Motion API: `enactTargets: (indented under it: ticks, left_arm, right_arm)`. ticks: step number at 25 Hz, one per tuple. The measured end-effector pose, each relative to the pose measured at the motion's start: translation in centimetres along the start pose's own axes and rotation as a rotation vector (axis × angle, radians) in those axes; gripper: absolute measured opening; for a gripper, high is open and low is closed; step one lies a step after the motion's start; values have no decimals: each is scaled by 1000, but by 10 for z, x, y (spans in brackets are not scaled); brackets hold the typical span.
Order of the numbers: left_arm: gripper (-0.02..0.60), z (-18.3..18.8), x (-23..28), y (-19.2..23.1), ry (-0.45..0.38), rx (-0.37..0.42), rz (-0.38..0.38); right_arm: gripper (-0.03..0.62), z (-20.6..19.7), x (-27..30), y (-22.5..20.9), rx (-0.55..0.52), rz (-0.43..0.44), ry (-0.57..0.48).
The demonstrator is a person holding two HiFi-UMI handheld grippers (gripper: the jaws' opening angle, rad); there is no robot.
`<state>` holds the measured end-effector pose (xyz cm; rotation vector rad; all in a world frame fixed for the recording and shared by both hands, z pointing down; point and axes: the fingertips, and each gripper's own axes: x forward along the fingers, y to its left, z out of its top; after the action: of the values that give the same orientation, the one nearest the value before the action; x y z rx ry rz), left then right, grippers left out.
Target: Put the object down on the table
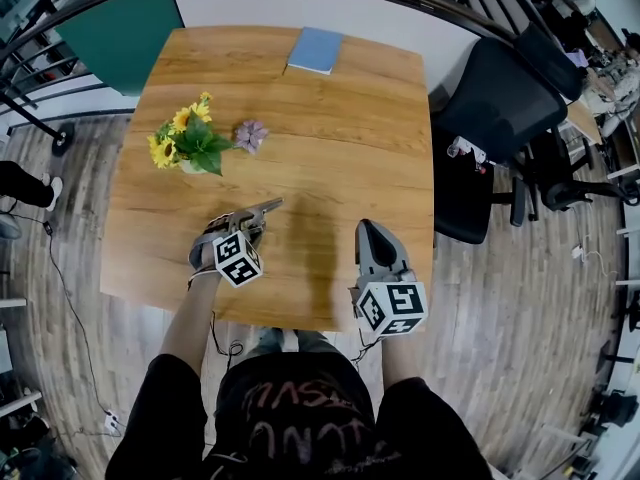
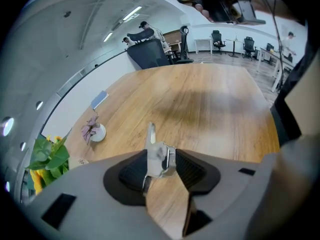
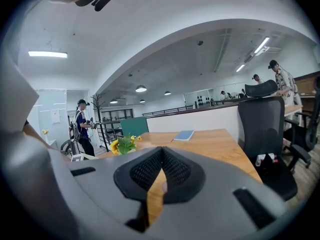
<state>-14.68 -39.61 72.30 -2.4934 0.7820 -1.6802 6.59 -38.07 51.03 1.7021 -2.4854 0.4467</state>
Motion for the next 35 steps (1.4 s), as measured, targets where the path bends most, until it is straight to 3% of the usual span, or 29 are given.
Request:
enactTargets:
  ticks: [8, 14, 27, 35]
  left_arm:
    - [190, 8, -37, 20, -100, -140, 62]
    - [175, 20, -81, 36, -225, -258, 137]
    - [59, 35, -187, 67, -492, -480, 374]
    - [20, 38, -245, 74, -597, -502, 490]
  right_arm:
    - [5, 3, -2, 8, 1, 12, -10]
    - [5, 11, -9, 13, 3, 14, -30]
    - [5, 23, -19, 19, -16, 13, -66]
    - [5, 30, -26, 25, -35, 11, -91]
